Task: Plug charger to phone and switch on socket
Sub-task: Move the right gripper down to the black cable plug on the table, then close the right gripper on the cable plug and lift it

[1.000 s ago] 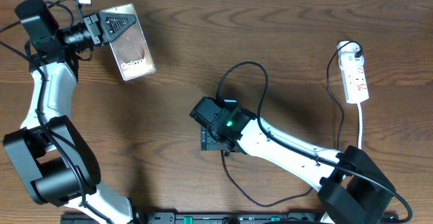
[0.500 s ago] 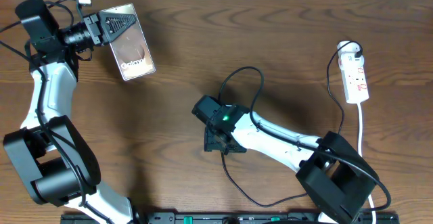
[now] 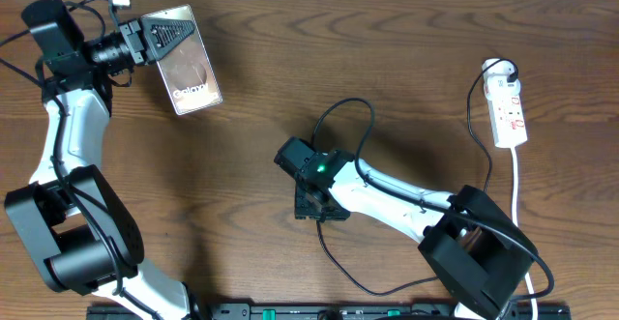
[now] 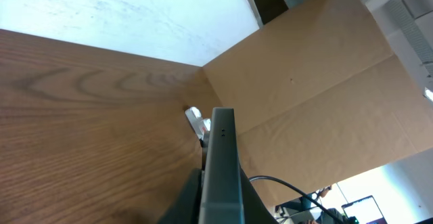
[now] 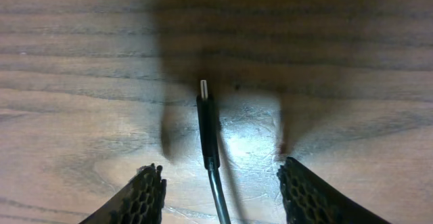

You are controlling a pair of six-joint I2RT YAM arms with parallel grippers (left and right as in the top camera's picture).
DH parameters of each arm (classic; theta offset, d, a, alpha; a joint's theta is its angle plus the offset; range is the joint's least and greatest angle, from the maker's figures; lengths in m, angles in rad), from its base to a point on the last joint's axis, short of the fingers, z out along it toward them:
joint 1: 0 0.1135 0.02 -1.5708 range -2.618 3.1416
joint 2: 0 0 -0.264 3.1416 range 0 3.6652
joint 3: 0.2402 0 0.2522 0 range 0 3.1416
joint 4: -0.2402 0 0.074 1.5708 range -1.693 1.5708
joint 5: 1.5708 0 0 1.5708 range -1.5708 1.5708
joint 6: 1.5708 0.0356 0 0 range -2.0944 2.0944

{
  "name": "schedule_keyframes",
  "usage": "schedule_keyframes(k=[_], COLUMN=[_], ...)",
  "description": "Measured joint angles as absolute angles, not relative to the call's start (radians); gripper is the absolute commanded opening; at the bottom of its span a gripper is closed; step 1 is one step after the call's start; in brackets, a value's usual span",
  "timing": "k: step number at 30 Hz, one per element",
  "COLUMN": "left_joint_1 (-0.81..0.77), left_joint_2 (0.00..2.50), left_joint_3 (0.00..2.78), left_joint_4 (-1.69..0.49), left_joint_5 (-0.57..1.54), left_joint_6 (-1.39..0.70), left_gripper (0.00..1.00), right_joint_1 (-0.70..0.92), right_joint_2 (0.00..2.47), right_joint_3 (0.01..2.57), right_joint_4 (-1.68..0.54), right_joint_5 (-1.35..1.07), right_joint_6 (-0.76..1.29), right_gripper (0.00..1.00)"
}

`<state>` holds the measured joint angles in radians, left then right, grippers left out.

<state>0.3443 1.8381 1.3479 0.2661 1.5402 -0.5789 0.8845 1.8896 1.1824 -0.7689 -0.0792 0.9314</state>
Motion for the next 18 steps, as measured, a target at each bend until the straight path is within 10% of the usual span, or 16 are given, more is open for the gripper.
schedule_keyframes(k=[18], left_joint_1=[0.344], left_joint_2=[1.838], left_joint_3=[1.348], left_joint_4=[0.266], left_joint_5=[1.540], left_joint_6=[-0.575], left_gripper=[0.07], right_joint_1=[0.833], right_joint_2=[1.949], right_joint_3=[1.221], right_joint_4=[-0.796], right_joint_5=[-0.169], right_joint_6=[0.924], right_gripper=[0.01])
